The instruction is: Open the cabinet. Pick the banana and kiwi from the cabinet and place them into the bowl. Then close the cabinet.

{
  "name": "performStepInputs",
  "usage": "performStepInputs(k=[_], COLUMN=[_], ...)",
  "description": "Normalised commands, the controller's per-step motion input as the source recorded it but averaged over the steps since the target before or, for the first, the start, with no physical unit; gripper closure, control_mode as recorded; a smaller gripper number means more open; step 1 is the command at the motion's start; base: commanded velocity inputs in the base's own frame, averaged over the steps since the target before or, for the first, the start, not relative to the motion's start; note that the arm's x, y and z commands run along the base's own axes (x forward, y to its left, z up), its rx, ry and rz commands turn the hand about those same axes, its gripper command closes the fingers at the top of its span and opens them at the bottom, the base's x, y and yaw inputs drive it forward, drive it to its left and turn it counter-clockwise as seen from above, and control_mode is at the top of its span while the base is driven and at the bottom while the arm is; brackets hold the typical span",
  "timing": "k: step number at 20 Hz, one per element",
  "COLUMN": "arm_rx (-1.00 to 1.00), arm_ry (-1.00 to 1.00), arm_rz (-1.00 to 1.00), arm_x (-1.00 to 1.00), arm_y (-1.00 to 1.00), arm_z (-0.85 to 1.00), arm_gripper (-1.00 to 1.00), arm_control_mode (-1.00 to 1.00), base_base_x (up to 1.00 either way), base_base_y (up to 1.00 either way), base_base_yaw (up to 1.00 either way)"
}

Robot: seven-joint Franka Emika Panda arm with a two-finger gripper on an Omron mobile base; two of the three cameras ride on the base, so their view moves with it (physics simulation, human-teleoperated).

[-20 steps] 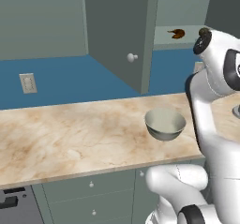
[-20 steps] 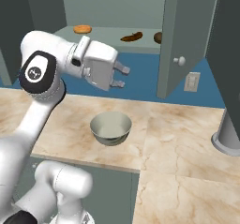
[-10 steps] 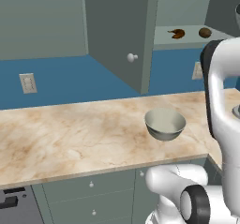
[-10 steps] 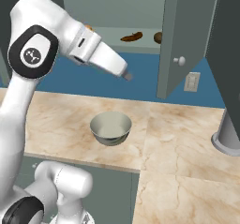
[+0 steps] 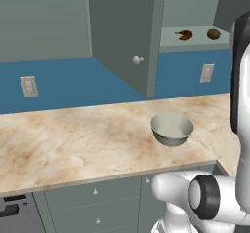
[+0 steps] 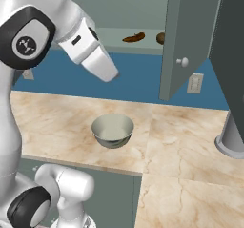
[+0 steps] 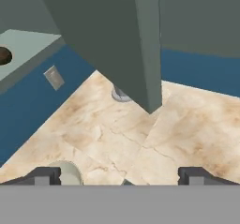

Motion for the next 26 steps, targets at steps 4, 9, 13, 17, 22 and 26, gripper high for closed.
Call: performStepInputs(k=[4,9,13,17,22,26], arm_rx=[-0.01,-0.05,-0.03,-0.06,-0.05,-0.05], arm_ry=[-0.01,-0.11,-0.2,-0.14,-0.08,0.0], arm_rz=[0.0,0.06,0.13,0.14,0.07,0.04], arm_x=[0.0,0.02,0.01,0.18,0.34,0.32], arm_y=[0.07,0.11,0.0,0.03,0.01,0.01], arm_z=[-0.4,-0.17,0.0,0.0,0.0,0.0], arm_gripper=[-1.0,-1.0,-1.0,-1.0,-1.0,-1.0], arm_control_mode=[-1.0,-1.0,-1.0,-1.0,-1.0,-1.0], base_base_x=[0.0,0.0,0.0,0.0,0.0,0.0], base_base_y=[0.0,0.0,0.0,0.0,0.0,0.0], base_base_yaw=[0.0,0.0,0.0,0.0,0.0,0.0])
